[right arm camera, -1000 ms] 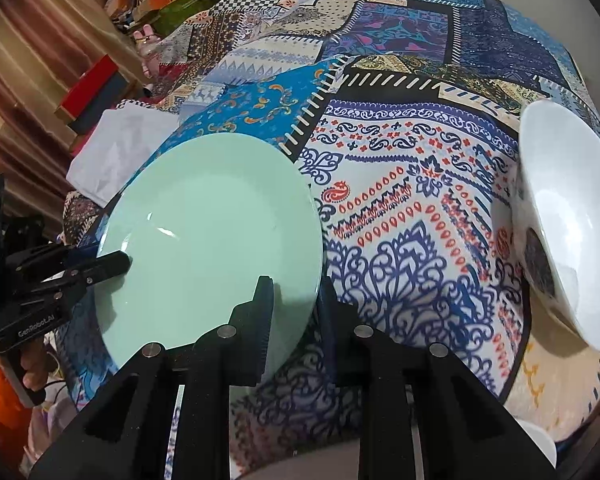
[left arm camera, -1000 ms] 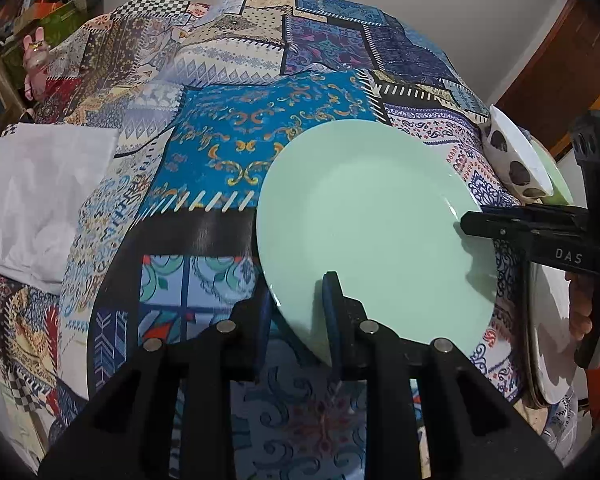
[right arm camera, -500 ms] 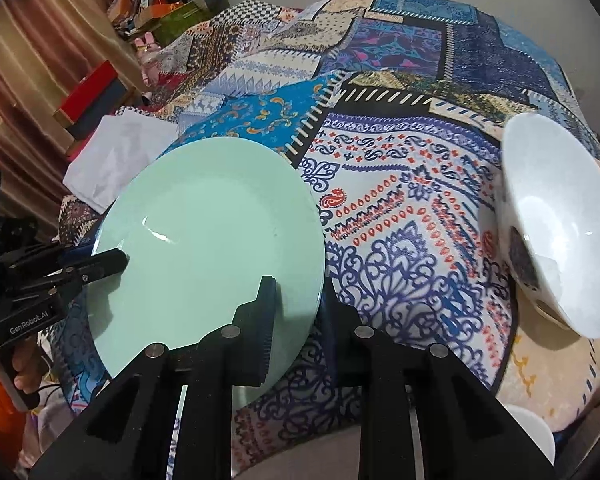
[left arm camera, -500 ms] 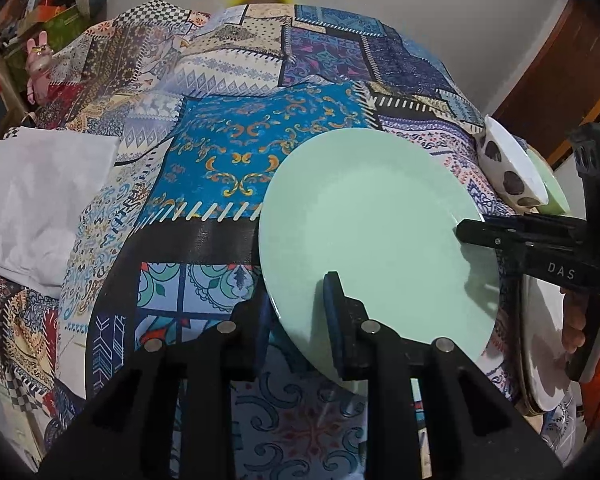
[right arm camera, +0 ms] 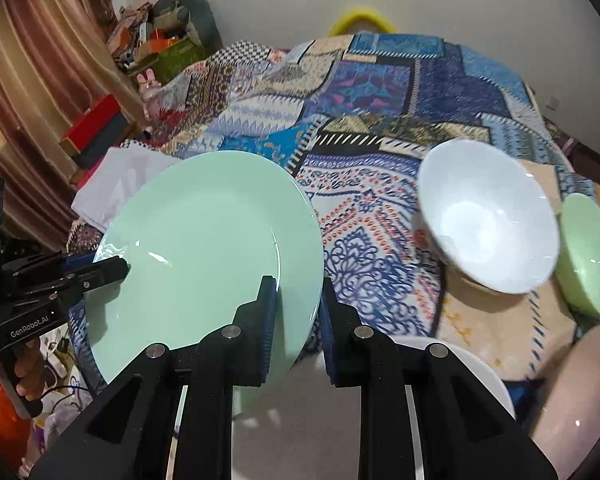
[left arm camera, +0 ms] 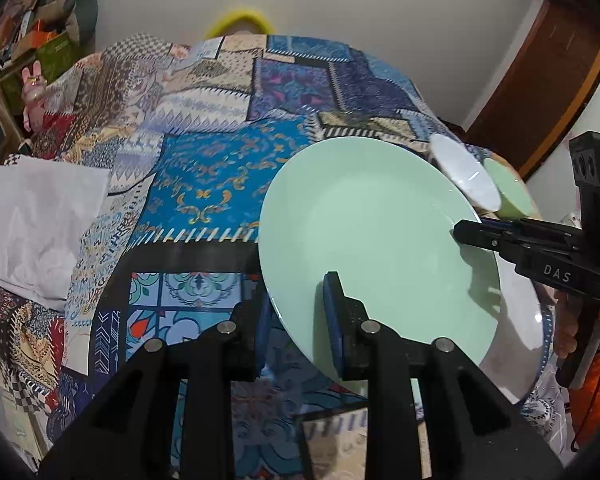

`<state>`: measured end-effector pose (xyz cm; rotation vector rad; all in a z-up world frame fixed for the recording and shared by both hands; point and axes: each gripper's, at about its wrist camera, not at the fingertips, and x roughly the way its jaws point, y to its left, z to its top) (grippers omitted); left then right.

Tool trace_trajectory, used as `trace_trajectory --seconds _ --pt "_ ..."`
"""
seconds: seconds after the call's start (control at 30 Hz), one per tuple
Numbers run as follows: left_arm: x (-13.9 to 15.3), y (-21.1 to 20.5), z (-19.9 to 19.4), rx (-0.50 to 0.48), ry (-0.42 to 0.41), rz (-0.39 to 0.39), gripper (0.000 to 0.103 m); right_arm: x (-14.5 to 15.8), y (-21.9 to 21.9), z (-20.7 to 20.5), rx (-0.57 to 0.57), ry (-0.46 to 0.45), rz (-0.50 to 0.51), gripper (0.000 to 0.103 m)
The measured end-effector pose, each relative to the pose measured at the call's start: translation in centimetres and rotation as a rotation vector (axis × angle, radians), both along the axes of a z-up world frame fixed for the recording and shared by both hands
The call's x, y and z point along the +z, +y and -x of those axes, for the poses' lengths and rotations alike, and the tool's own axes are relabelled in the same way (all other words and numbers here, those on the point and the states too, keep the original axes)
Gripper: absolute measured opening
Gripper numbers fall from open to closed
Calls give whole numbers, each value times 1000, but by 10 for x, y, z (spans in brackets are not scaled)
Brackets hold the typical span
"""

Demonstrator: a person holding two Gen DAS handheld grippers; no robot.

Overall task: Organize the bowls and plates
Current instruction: 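Lift the mint-green plate with both tools and carry it over the white plate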

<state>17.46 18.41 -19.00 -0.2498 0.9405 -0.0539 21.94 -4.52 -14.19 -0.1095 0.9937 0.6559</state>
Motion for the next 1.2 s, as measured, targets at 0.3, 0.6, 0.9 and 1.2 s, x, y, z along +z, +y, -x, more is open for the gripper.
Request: trace_trajectory --seconds 0.3,0.6,0.9,1.2 --pt "27 -29 16 -34 -36 -9 25 22 -27 18 -34 -42 -25 19" --pt "39 -62 30 -76 -47 -24 25 28 -58 35 -75 -56 -45 19" --pt "37 -91 33 -115 -33 -21 25 24 -90 45 -126 -43 -67 19" --pt "24 -119 30 -158 3 -16 25 12 -116 51 -173 -14 -75 19"
